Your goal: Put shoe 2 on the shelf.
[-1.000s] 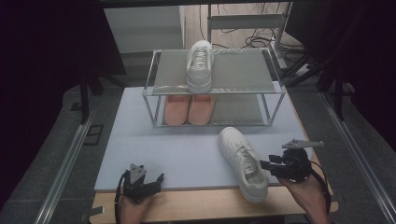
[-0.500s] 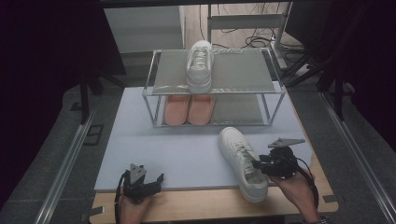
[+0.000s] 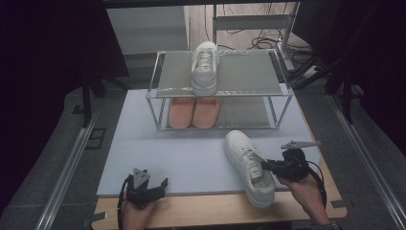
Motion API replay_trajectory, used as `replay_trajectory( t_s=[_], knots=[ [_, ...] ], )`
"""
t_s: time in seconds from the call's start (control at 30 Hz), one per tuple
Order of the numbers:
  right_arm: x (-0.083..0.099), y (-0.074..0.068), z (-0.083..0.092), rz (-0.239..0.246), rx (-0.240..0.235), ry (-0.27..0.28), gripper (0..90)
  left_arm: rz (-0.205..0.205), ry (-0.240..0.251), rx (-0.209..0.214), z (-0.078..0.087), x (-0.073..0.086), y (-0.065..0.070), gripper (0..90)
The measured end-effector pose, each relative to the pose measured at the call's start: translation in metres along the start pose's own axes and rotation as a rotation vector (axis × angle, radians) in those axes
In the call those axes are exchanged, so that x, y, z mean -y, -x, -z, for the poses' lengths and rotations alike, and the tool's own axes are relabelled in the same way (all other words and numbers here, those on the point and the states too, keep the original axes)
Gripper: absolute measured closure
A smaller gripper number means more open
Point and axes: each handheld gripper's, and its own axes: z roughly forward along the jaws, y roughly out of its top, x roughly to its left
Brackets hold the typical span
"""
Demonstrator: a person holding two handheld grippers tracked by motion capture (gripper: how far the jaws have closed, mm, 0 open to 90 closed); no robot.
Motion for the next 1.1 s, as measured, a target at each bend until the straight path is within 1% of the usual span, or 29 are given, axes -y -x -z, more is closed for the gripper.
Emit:
replay_trajectory(
  t_s=[0.03, 0.07, 0.17, 0.23, 0.27, 0.5, 0.6, 0.77, 0.93, 1.1],
  knots=[
    [0.001, 0.003, 0.000, -0.032, -0.019, 0.011, 79.7, 0.000, 0.000, 0.000, 0.000, 0.000, 0.000, 13.2],
    [0.002, 0.005, 0.000, -0.050, -0.033, 0.019, 79.8, 0.000, 0.000, 0.000, 0.000, 0.000, 0.000, 13.2],
    [0.004, 0.012, 0.001, -0.125, -0.074, 0.049, 80.6, 0.000, 0.000, 0.000, 0.000, 0.000, 0.000, 13.2],
    [0.004, 0.016, 0.002, -0.163, -0.095, 0.061, 81.0, 0.000, 0.000, 0.000, 0.000, 0.000, 0.000, 13.2],
    [0.004, 0.018, 0.003, -0.184, -0.112, 0.070, 81.3, 0.000, 0.000, 0.000, 0.000, 0.000, 0.000, 13.2],
    [0.002, 0.023, 0.008, -0.260, -0.178, 0.106, 83.5, 0.000, 0.001, 0.000, 0.000, 0.000, 0.000, 13.2],
    [0.001, 0.023, 0.010, -0.279, -0.200, 0.109, 83.9, 0.000, 0.001, 0.000, 0.000, 0.000, 0.000, 13.2],
    [-0.001, 0.021, 0.010, -0.292, -0.229, 0.115, 83.9, 0.000, 0.000, 0.000, 0.000, 0.000, 0.000, 13.2],
    [-0.004, 0.021, 0.014, -0.311, -0.262, 0.134, 84.0, 0.000, 0.001, 0.000, 0.000, 0.000, 0.000, 13.2],
    [-0.010, 0.020, 0.021, -0.325, -0.291, 0.159, 84.0, 0.000, 0.001, 0.000, 0.000, 0.000, 0.000, 13.2]
  ],
)
